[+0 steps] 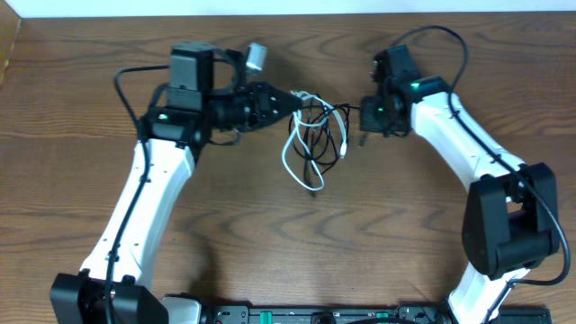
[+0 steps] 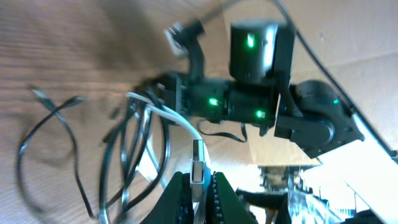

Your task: Untangle cables

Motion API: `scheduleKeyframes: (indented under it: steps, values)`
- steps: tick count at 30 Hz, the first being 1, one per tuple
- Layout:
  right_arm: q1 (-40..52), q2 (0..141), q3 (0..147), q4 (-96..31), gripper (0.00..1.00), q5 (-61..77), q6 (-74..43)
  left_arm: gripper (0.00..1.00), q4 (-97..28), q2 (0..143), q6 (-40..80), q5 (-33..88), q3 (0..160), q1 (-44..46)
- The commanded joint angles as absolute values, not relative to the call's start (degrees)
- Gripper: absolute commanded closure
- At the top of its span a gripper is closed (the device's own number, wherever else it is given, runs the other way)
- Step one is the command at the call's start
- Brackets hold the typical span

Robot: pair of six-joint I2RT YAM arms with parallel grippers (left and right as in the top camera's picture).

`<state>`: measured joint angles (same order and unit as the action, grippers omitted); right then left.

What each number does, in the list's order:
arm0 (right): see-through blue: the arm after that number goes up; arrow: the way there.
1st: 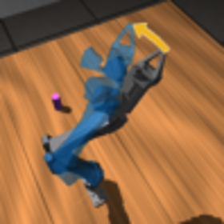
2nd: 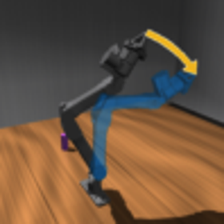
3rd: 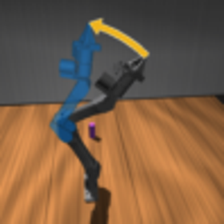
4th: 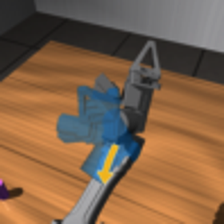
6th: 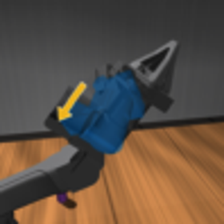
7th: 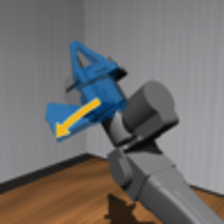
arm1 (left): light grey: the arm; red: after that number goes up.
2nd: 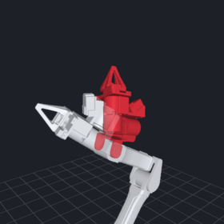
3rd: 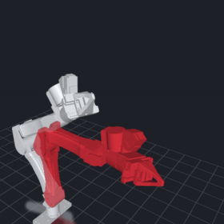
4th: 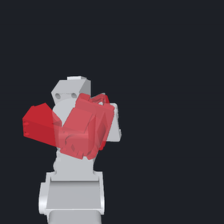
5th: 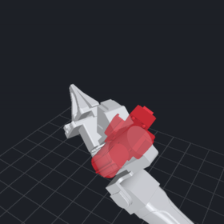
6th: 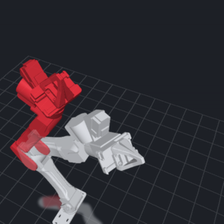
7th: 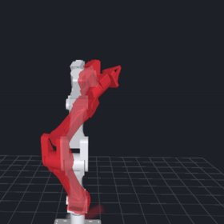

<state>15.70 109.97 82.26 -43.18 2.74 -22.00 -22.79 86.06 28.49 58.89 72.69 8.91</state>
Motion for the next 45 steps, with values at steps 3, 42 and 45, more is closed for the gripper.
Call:
scheduleKeyframes:
  steps: [3, 42, 45]
  values:
    - [6.98, 109.08, 81.19, -48.14, 0.99, -3.51, -22.76, 0.92, -23.49, 84.53, 25.61, 59.9, 73.63, 2.42]
    - [13.69, 105.49, 81.19, -38.22, 0.35, 55.66, 17.91, 0.93, -24.53, 84.6, 25.85, 68.58, 73.63, 8.49]
    - [15.29, 105.8, 81.19, -37.58, 0.35, 55.33, 19.4, 0.92, -24.53, 84.6, 26.39, 68.58, 73.63, 9.69]
